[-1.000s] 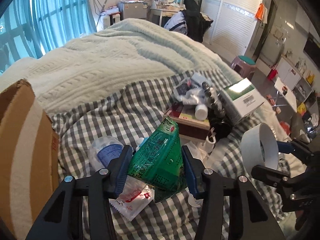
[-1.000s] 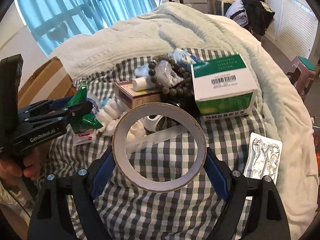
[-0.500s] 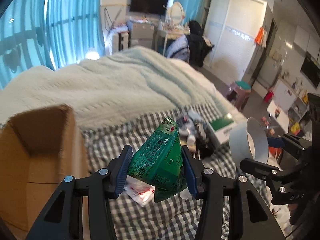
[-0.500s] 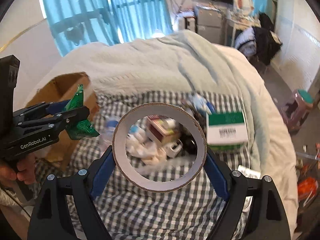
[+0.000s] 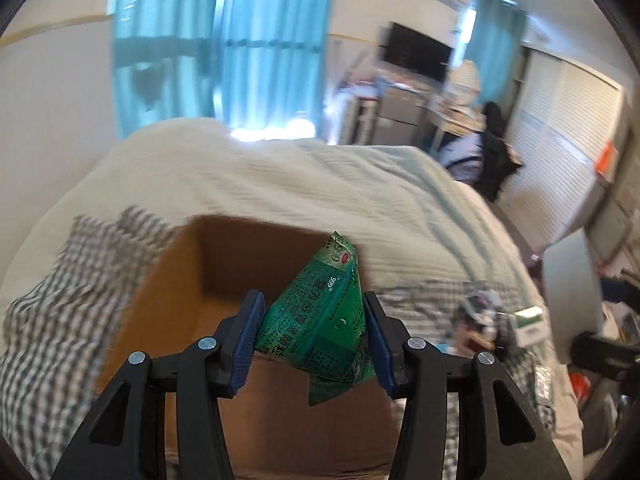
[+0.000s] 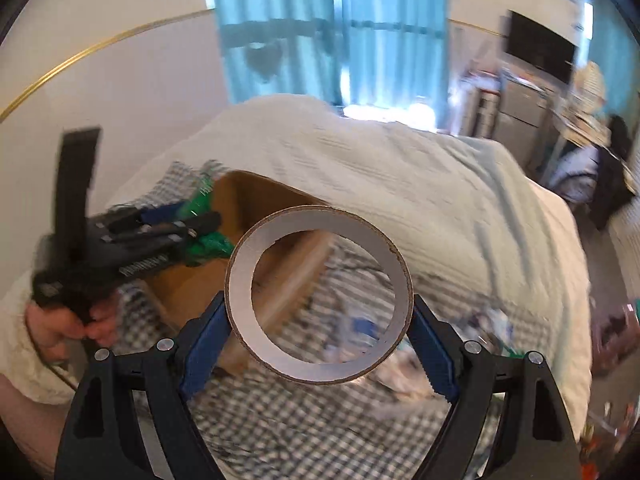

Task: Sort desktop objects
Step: 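Carry the green bag into the cardboard box and open the left gripper, then drop the tape roll into the box with the right gripper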

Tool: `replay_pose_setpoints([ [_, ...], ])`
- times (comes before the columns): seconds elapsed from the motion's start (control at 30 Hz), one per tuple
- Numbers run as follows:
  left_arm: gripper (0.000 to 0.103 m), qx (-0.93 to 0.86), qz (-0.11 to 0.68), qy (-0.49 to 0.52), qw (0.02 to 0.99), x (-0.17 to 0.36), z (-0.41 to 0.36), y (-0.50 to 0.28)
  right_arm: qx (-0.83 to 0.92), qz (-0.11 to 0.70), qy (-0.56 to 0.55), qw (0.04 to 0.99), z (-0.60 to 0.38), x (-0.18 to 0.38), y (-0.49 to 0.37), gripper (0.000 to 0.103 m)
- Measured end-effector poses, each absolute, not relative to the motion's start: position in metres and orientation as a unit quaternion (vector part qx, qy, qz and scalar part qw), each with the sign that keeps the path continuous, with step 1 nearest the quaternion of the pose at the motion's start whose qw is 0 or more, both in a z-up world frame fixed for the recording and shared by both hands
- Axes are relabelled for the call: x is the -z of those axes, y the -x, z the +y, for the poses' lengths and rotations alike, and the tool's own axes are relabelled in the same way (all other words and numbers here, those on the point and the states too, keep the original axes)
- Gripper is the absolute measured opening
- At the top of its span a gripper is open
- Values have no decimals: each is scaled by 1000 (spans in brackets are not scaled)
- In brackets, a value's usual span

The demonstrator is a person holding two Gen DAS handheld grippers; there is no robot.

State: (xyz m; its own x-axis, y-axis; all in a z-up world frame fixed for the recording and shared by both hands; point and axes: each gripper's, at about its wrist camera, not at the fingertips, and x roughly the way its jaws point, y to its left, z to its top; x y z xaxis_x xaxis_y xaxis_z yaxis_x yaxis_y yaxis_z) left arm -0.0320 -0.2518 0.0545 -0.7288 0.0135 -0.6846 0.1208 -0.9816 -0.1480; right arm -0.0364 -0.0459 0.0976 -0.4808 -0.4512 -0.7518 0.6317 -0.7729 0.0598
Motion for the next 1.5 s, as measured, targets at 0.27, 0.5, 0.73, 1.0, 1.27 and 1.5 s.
replay_pose_setpoints([
  [0.27,50,913,106,-383,87,-22,-310,15,810,120,-430,381,-137,-60,55,85],
  [0.5,51,902,123,-403,95,1,-328,15,793,100,-469,376,-150,-28,67,85],
  [0.73,86,906,106,-390,124,-6,-327,10,811,82,-456,356,-147,-37,69,97],
  [1.0,88,904,111,-394,122,-23,-309,5,855,81,-403,316,-89,-77,61,97],
  [1.27,94,915,88,-389,51,-41,-238,8,896,71,-385,209,6,-88,55,97],
  [1.5,94,912,52,-407,-10,-31,-161,14,907,32,-395,139,76,-74,55,97],
])
